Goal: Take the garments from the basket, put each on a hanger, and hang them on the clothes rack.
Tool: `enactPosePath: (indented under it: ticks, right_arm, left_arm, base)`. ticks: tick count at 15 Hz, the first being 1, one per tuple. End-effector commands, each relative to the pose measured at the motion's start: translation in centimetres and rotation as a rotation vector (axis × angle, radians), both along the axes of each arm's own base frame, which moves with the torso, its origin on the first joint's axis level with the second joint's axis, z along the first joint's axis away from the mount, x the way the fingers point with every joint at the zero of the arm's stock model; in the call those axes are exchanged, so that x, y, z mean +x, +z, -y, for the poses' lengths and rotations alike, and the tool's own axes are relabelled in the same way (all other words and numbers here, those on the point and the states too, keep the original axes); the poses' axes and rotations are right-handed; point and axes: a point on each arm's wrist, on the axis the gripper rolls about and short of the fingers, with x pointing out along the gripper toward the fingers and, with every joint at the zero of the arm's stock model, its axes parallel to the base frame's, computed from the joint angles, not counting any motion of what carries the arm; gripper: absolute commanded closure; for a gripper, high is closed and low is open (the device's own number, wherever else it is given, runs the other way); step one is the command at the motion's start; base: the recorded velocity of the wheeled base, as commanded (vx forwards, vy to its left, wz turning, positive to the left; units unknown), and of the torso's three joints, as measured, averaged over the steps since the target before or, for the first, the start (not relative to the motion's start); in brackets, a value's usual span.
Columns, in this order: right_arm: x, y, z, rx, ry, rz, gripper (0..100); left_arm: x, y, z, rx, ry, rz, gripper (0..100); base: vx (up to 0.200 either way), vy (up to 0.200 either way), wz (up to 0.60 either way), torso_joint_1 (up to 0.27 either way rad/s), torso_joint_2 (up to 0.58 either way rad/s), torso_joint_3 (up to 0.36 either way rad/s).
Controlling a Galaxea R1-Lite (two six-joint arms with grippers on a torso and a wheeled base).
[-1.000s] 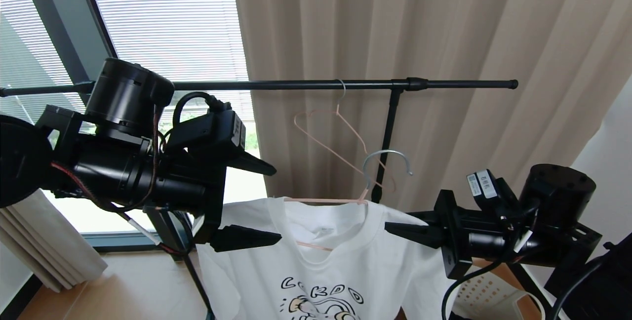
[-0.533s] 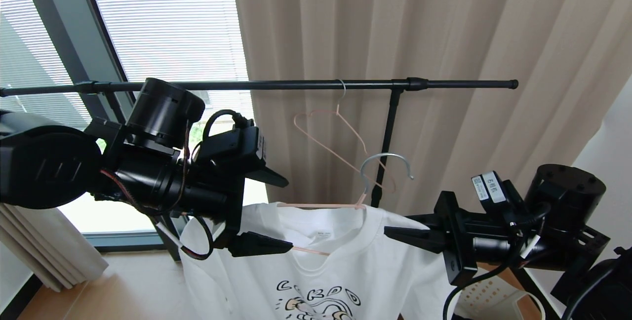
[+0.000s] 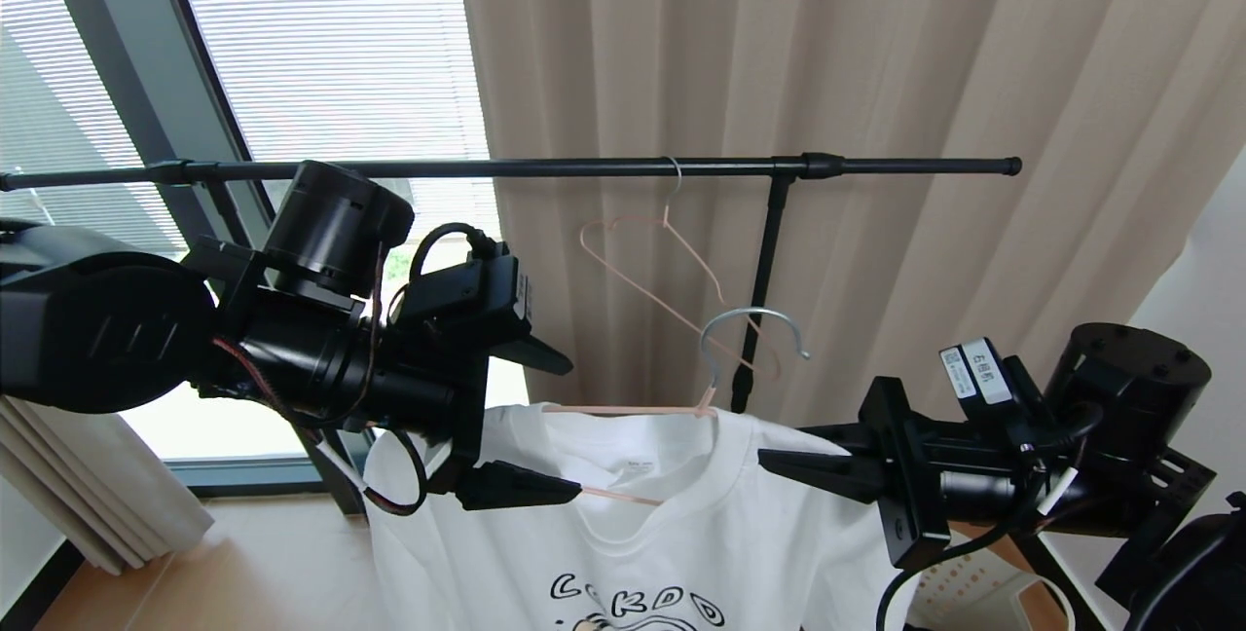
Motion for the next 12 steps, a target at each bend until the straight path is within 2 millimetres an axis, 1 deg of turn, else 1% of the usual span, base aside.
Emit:
enactPosePath:
  ticks: [1, 11, 12]
  right_arm:
    - [-0.04, 0.08, 0.01, 0.001, 0.0, 0.004, 100]
    - [-0.56, 0.35, 0.33, 0.003, -0.004, 0.009, 100]
    - [-0.46, 0.36, 0.28, 0.003, -0.004, 0.011, 0]
  left_arm:
    - [-0.03, -0.01, -0.02, 0.0, -0.001, 0.0, 100]
    - [-0.07, -0.04, -0.18, -0.001, 0.002, -0.003, 100]
    - [-0.4, -0.24, -0.43, 0.002, 0.005, -0.012, 100]
  base:
    - [0.0, 0.0, 0.0, 0.0, 0.0, 0.0]
    - [0.0, 0.0, 0.0, 0.0, 0.0, 0.0]
    - [0.0, 0.0, 0.0, 0.0, 0.0, 0.0]
